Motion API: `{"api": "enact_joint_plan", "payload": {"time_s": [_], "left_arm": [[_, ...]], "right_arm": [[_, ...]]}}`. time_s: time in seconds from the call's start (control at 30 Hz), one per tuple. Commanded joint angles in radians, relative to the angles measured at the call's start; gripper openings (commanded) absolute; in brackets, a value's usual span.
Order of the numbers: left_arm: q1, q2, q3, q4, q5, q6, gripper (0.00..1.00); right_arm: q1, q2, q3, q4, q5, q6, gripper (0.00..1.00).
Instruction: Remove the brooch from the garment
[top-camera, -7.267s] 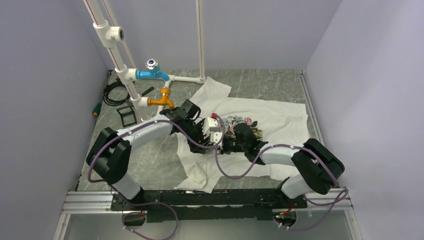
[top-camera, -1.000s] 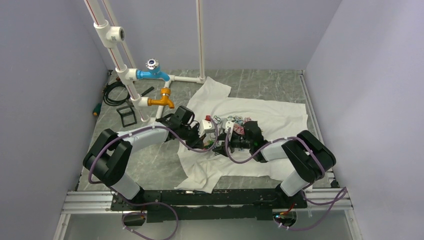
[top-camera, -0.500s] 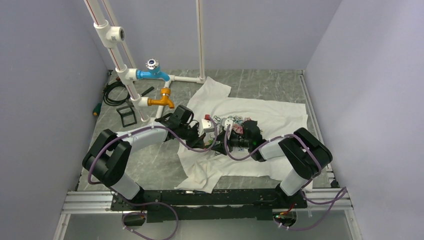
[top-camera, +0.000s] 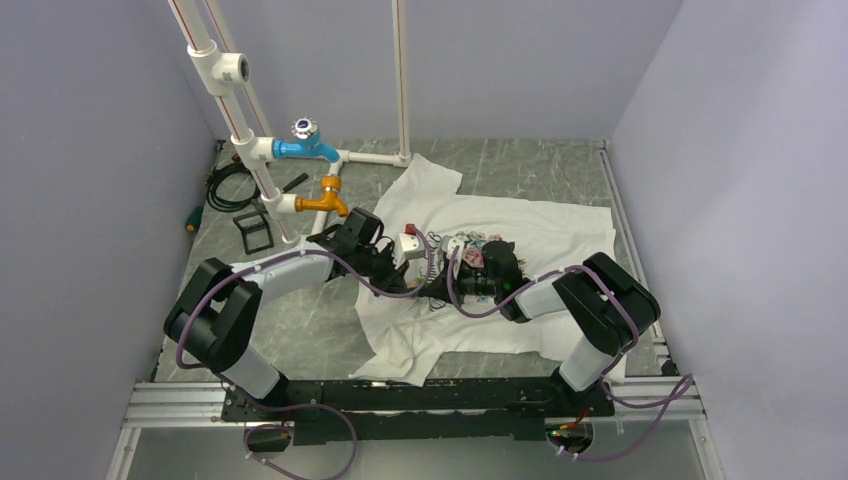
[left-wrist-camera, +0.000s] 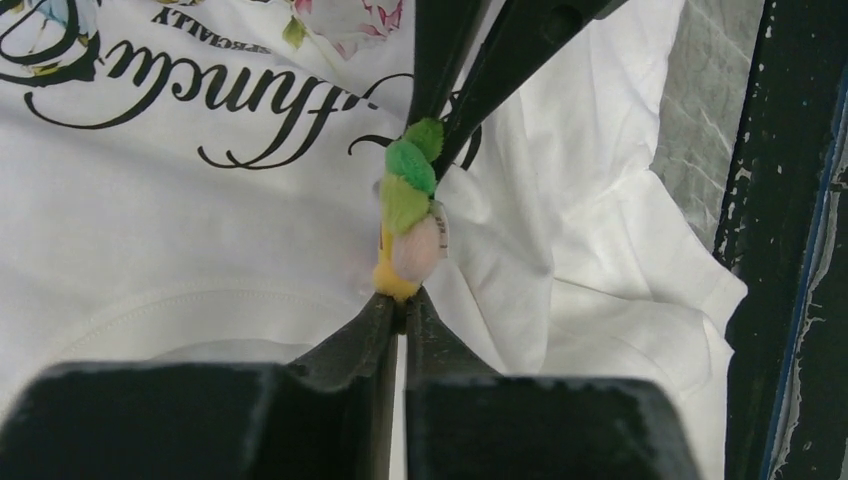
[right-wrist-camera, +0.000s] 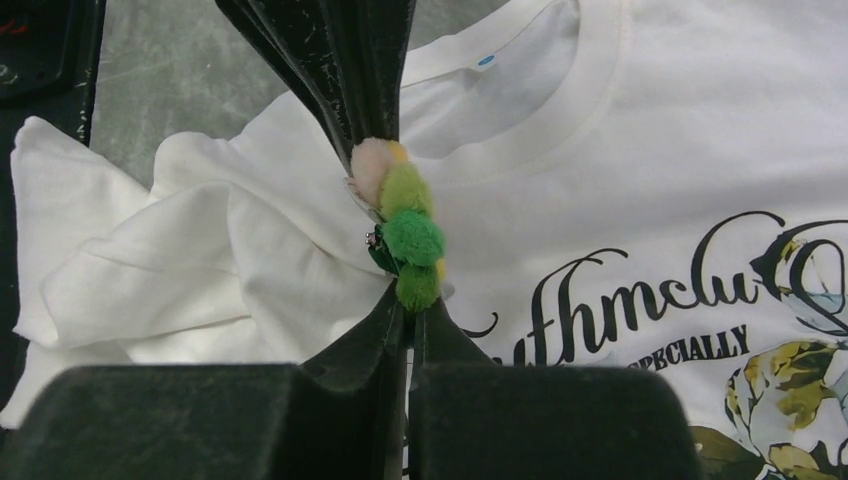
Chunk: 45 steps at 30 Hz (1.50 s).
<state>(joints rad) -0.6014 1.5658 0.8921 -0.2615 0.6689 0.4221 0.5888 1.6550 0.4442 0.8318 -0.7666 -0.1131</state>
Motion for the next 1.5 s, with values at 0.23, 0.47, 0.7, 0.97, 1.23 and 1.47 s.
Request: {"api": "enact_joint_plan", "payload": {"time_s": [0.23,0.47,0.7,0.97,1.23,1.47], "left_arm": [[0.015,-0.09,-0.061,0.126,-0.003,-0.141,0.46],[0.014,-0.178,-0.154,0.143,-0.096,-0.213,0.76],[-0.058,-0.153,-0.161,0.166,-0.18,-0.233,0.64],[-0.13,-0.039,-0.099,0.134,-0.347,-0.296,0.61],[-0.157,0.022,-0.079,0.161,-0.329,-0.352,0.2],[-0.156,-0.045,-0.091,0.253,-0.308,-0.392,0.0]], "right_arm": [[-0.005,-0.014,0.028,-0.016,-0.057,0.141,0.0],[-0.014,0.017,0.039,-0.023,-0.018,0.243,0.0],[-0.054,0.062,0.052,0.001,0.013,0.324,0.0],[-0.061,0.064,0.042,0.009,0.022,0.359,0.0],[-0.061,0.07,0.041,0.004,0.011,0.368,0.0],[-0.06,0.111,0.062,0.008,-0.011,0.393,0.0]]}}
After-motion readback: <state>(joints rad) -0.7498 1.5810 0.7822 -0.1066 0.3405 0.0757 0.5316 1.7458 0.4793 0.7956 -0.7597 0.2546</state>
